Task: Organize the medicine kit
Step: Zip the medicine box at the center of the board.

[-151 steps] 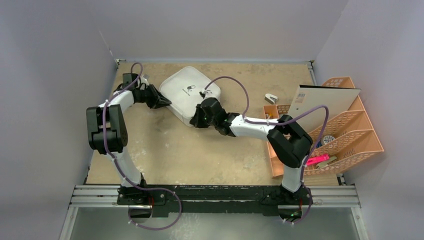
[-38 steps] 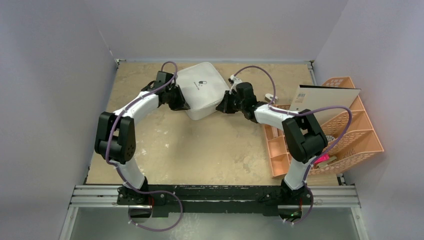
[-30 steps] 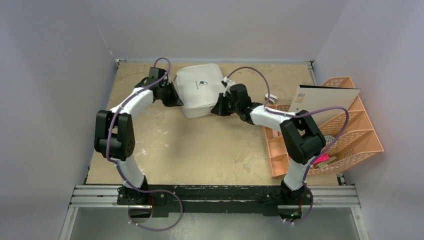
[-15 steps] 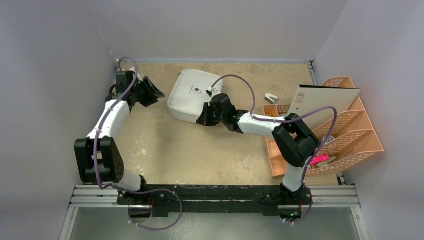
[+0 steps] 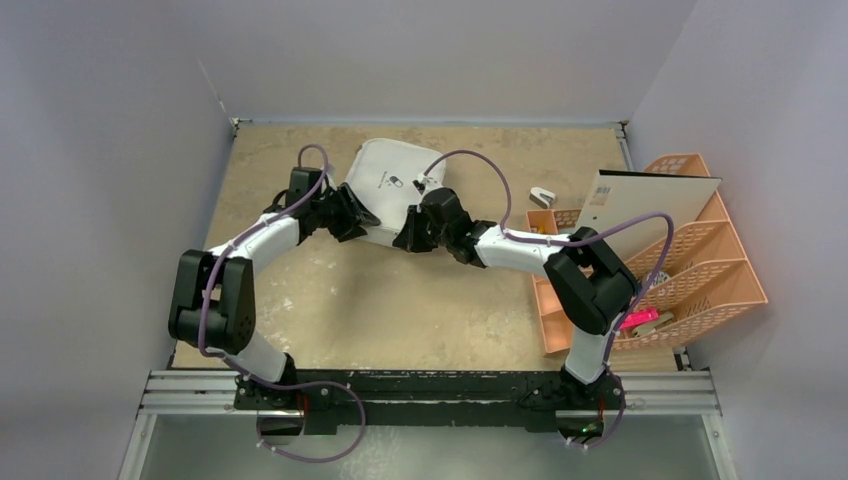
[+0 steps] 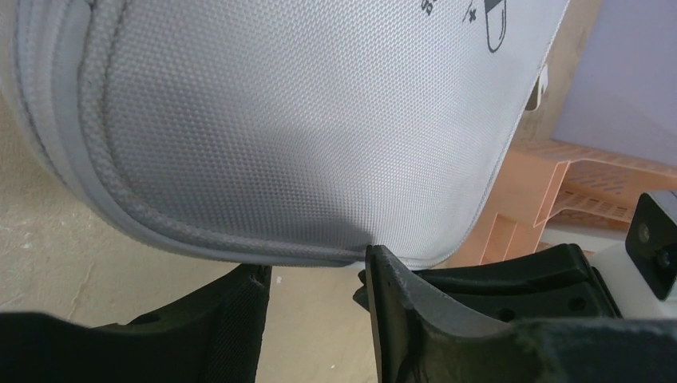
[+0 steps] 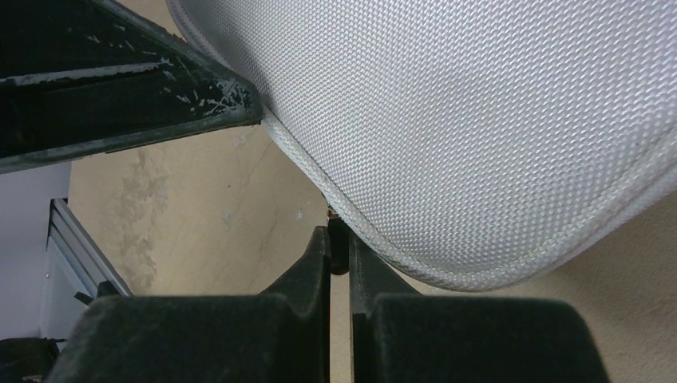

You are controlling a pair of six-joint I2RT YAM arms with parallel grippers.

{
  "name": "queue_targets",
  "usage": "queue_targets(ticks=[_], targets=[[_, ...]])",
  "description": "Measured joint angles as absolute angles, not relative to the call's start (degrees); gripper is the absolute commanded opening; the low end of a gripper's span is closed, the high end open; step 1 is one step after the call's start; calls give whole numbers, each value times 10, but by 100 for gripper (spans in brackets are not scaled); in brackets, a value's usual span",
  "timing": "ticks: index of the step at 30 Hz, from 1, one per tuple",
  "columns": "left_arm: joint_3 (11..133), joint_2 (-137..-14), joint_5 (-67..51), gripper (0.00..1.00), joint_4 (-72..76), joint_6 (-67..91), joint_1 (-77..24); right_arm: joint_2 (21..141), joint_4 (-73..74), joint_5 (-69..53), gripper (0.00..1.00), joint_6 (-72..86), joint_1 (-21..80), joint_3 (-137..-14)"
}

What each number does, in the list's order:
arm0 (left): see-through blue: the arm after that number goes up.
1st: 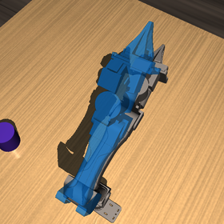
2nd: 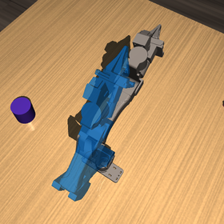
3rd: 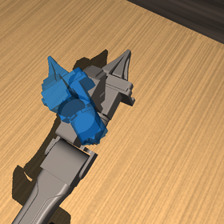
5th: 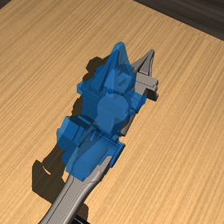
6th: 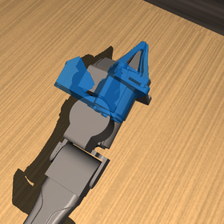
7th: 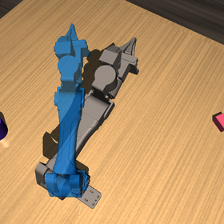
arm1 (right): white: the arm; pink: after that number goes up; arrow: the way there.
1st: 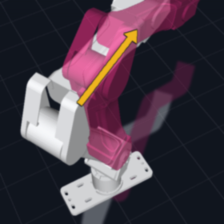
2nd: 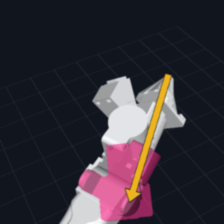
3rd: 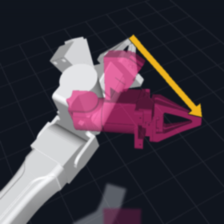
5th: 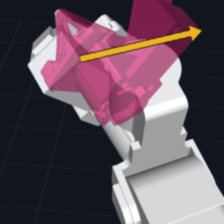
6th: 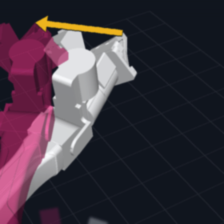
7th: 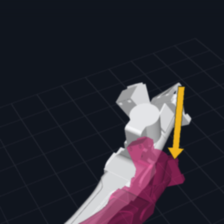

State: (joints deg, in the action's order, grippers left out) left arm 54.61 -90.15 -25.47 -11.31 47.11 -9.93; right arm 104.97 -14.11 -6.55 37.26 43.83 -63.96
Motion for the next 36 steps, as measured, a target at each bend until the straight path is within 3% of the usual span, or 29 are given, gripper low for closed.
queue_targets(ticks=[4, 7, 10, 13, 36], targets=[[531, -908, -251, 45, -77, 493, -99, 1050, -141, -65, 0, 375, 438, -639], [528, -916, -251, 39, -67, 504, -99, 1051, -142, -66, 0, 375, 438, -640], [528, -924, -244, 23, -64, 516, -99, 1052, -143, -65, 0, 376, 438, -640], [539, -924, -232, 0, -74, 519, -100, 1053, -143, -66, 0, 375, 439, -639], [671, -973, -164, 0, -217, 382, -112, 977, -156, -73, 0, 307, 378, -546]])
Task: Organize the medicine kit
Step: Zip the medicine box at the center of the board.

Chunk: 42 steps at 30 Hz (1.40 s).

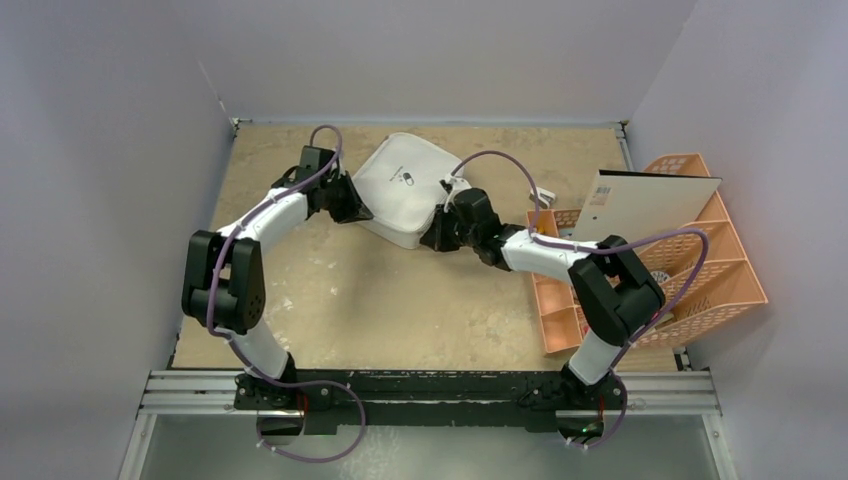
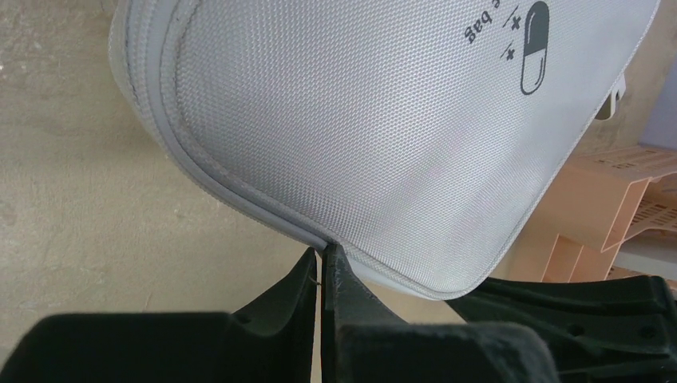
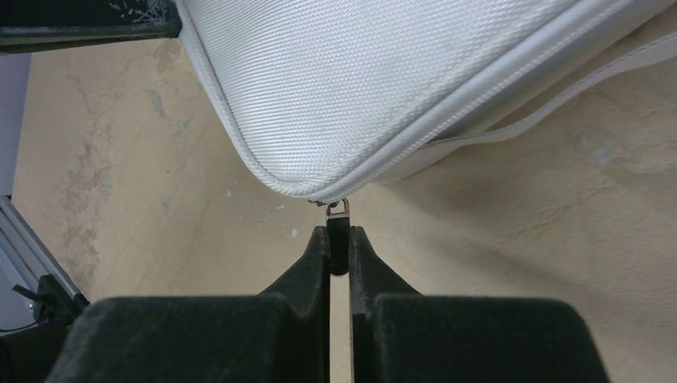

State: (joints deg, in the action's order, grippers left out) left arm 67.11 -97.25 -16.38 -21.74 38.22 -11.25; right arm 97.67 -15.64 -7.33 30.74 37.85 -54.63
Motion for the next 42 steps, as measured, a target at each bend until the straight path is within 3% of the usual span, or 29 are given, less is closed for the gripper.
queue_targets(ticks=[14, 19, 27, 33, 42], targets=[[698, -995, -171, 0, -225, 343, -98, 988, -151, -127, 0, 245, 330, -569], [705, -993, -120, 23, -254, 316, -60, 1019, -143, -134, 0, 242, 333, -595], [659, -890, -159, 45, -228, 333, -47, 1039, -135, -110, 0, 255, 369, -615], [590, -854, -224, 49, -188, 381, -53, 1040, -122, -83, 0, 269, 413, -634], [534, -820, -232, 51, -183, 404, -53, 1093, -115, -58, 0, 290, 480, -700]])
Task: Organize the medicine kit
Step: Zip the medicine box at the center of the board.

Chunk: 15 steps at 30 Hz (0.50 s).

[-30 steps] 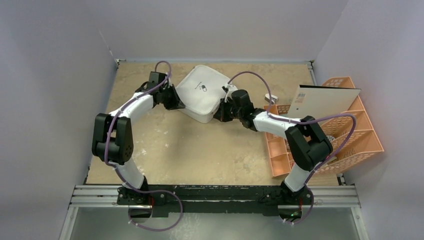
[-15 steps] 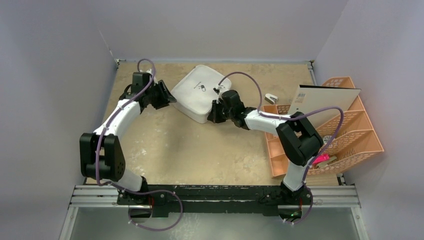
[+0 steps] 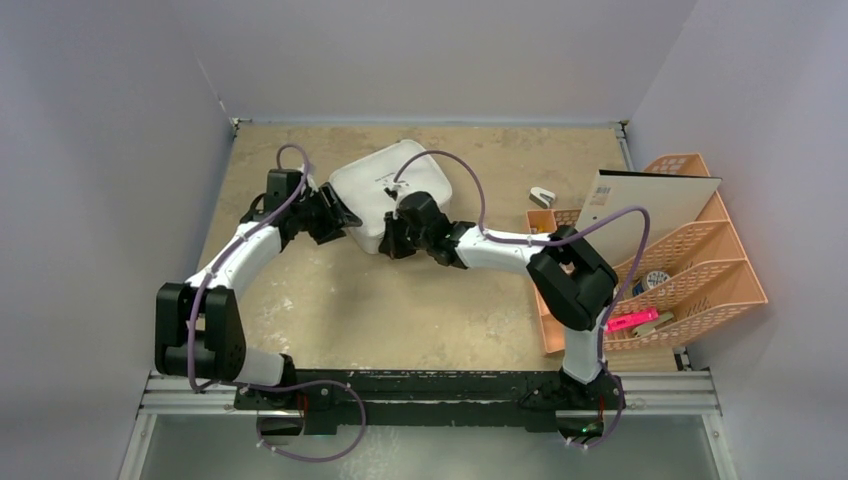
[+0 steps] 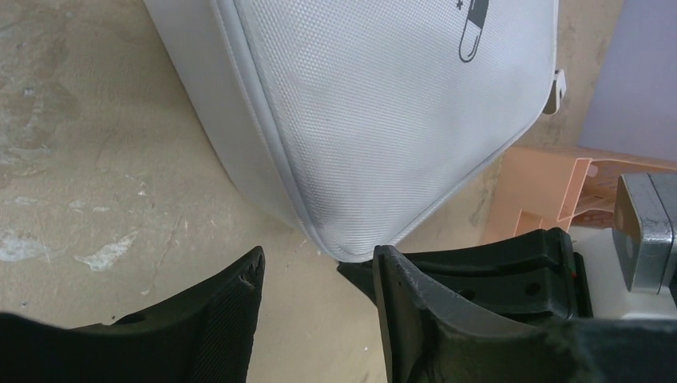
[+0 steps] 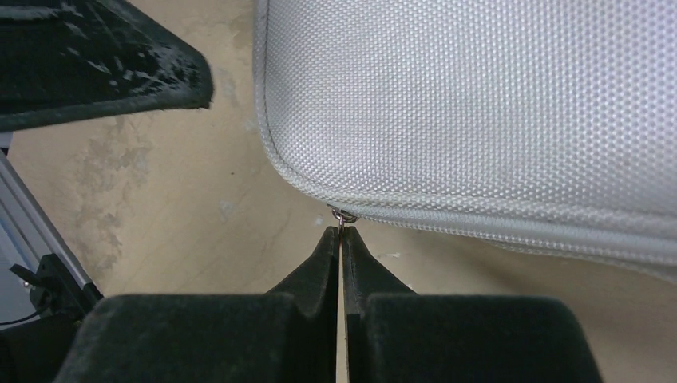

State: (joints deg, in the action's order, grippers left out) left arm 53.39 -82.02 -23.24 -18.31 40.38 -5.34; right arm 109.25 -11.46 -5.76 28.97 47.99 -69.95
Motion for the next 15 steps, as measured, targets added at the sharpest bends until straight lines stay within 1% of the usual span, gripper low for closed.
queue_targets(ticks=[5, 10, 11, 13, 15], targets=[[505, -804, -233, 52, -157, 427, -55, 1103, -112, -41, 0, 295, 504, -715], [504, -827, -233, 52, -129, 441, -61, 1103, -111, -37, 0, 296, 506, -715], [504, -834, -232, 50, -125, 442, -61, 1103, -110, -36, 0, 296, 506, -715], [504, -851, -227, 42, -123, 444, -65, 1103, -110, -34, 0, 298, 506, -715], [504, -861, -218, 30, -124, 444, -67, 1103, -108, -27, 0, 300, 506, -715]])
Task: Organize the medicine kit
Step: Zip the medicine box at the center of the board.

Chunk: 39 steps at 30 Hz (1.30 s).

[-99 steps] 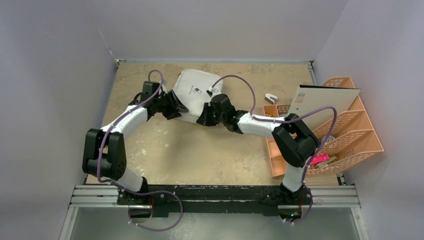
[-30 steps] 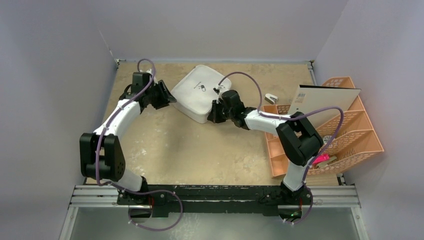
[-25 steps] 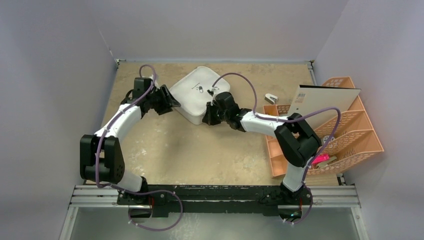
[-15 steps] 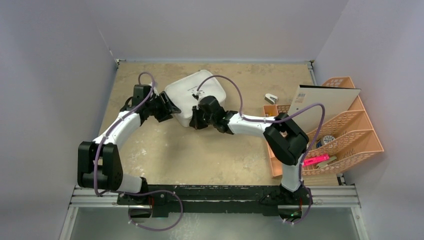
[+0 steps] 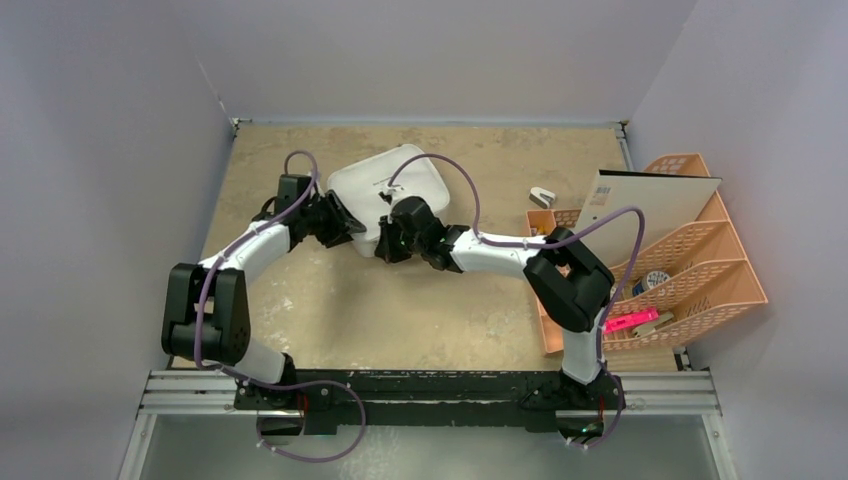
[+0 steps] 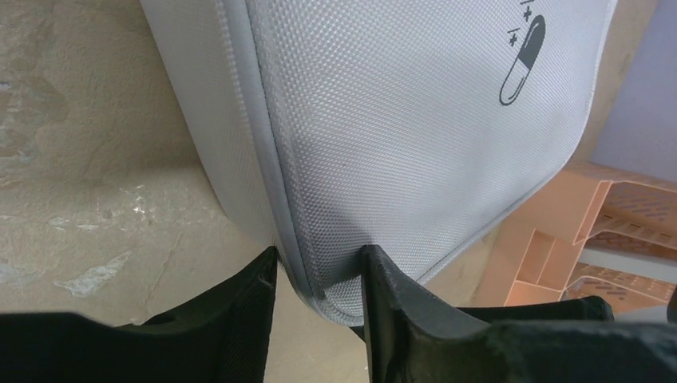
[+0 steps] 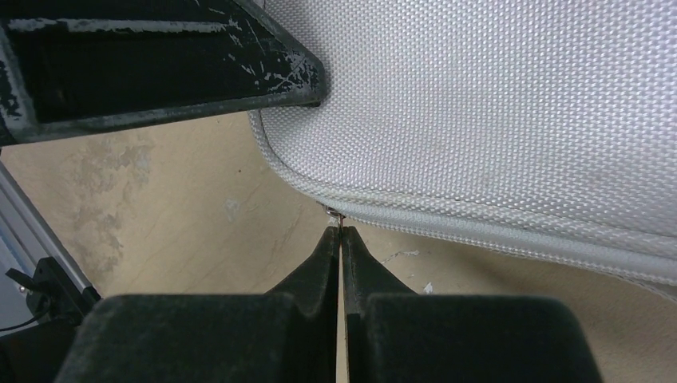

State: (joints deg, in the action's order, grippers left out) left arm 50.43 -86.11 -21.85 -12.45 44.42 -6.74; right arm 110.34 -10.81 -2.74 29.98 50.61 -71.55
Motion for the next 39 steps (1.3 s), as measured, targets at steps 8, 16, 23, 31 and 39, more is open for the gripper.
queue_targets(ticks=[8, 16, 23, 31, 39], targets=[[547, -884, -182, 0, -183, 423, -72, 1089, -117, -3, 0, 291, 507, -693], [577, -899, -171, 0, -214, 398, -77, 1045, -140, 8, 0, 236, 497, -653], [588, -905, -169, 0, -220, 391, -81, 1026, -152, -7, 0, 211, 474, -637], [595, -911, -171, 0, -222, 383, -82, 1026, -155, -14, 0, 188, 471, -635], [613, -919, -155, 0, -232, 357, -76, 995, -133, 8, 0, 164, 421, -600]])
